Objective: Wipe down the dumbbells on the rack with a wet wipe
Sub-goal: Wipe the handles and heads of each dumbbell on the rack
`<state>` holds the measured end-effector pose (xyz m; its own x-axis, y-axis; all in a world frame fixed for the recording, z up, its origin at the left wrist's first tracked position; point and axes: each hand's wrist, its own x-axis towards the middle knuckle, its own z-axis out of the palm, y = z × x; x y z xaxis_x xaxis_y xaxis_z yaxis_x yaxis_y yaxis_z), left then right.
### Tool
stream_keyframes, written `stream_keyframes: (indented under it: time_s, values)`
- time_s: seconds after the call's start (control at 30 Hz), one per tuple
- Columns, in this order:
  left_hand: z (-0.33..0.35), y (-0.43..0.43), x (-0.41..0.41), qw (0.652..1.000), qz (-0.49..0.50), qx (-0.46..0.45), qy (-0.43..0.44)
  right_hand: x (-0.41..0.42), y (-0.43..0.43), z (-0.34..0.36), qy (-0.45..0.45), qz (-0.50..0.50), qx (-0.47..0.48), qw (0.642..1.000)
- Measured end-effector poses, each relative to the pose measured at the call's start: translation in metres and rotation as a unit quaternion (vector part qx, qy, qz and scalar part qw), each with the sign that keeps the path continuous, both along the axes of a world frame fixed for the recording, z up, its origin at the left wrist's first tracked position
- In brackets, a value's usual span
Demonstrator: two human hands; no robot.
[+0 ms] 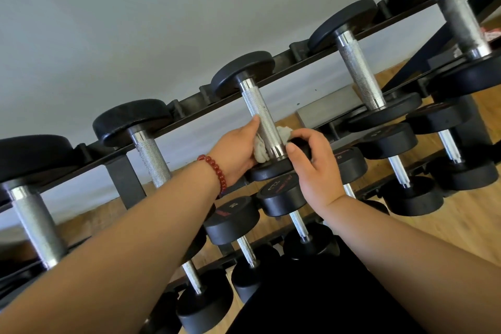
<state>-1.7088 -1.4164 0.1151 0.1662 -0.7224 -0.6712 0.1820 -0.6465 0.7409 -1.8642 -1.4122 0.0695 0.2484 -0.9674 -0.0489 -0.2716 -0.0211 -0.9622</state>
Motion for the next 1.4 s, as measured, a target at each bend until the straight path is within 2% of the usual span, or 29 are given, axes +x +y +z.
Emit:
stream_keyframes:
  time_s: [0.03, 0.17, 0.33, 0.47, 0.57, 0.77, 1.03, 1.17, 1.4]
  values:
    - [-0.001, 0.000, -0.001, 0.999, 0.021, -0.004, 0.030, 0.000, -0.001, -0.001, 0.002, -0.001, -0.004, 1.000]
    - [-0.012, 0.008, 0.004, 0.997, -0.065, -0.004, -0.033, -0.001, 0.000, -0.002, 0.006, -0.002, -0.001, 1.000]
    - [0.002, -0.004, 0.006, 0.995, -0.099, 0.008, 0.002, -0.002, -0.001, -0.003, 0.012, 0.006, 0.009, 1.000]
    - [-0.002, 0.011, -0.007, 0.977, -0.152, -0.049, -0.139, -0.002, -0.002, -0.005, 0.014, 0.009, 0.007, 1.000]
    - [-0.002, 0.014, 0.005, 0.960, -0.193, -0.048, -0.196, -0.003, -0.003, -0.005, 0.015, 0.012, 0.003, 1.000]
    - [0.002, 0.012, 0.003, 0.963, -0.198, -0.061, -0.173, -0.002, -0.002, -0.004, -0.002, 0.008, 0.012, 1.000]
    - [-0.001, 0.029, 0.006, 0.974, -0.115, -0.064, -0.183, -0.002, -0.004, -0.004, -0.002, 0.015, 0.011, 1.000]
    - [0.003, 0.024, -0.010, 0.961, -0.145, -0.074, -0.224, -0.001, -0.002, -0.007, -0.006, 0.008, 0.016, 1.000]
    - [0.006, 0.041, -0.010, 0.954, -0.120, -0.099, -0.256, -0.002, -0.004, 0.001, -0.010, 0.024, 0.005, 1.000]
